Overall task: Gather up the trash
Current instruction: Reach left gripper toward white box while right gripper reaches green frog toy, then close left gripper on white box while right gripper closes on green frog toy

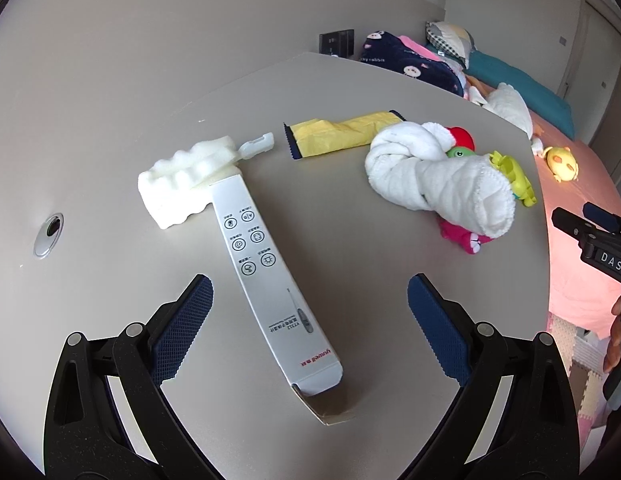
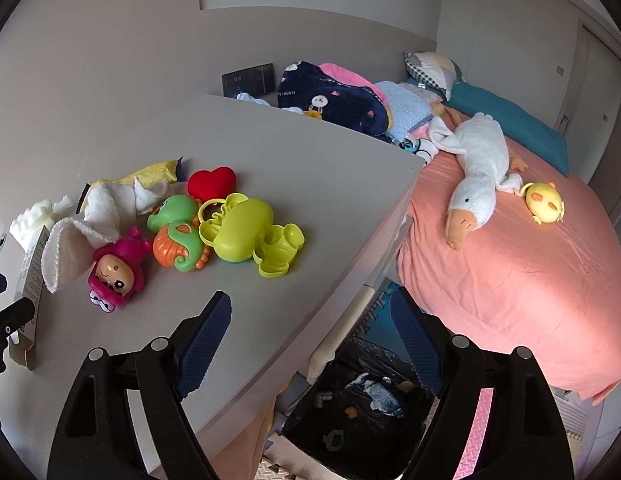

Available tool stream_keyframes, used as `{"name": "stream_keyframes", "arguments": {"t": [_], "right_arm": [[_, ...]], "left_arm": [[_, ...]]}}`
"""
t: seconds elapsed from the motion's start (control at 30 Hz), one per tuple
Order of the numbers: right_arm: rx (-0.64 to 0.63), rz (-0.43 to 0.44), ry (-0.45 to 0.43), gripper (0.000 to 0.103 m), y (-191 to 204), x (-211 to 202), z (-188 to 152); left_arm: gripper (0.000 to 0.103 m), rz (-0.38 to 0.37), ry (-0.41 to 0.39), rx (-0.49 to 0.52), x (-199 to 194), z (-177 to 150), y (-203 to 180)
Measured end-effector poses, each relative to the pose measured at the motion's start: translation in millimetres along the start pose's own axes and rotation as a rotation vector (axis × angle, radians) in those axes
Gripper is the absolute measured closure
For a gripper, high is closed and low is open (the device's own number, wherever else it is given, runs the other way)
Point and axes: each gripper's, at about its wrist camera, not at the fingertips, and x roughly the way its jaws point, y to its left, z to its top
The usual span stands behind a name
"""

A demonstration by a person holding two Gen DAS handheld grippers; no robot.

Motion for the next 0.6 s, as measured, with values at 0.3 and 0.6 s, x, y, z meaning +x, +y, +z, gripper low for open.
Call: {"name": "stream_keyframes", "arguments": {"t": [0.3,0.6], "right_arm": [[-0.074,0.016,0.022,0.021,16.5,27.8,8.4],[-0.174,-0.013,-0.014,0.016,32.5,45.4,19.3]], "left_arm": [[0.032,-0.011,0.044,-0.096,21.8,-2.8,22.0],[0.057,0.017,-0.002,-0.090,19.2,-7.9,29.3]]}}
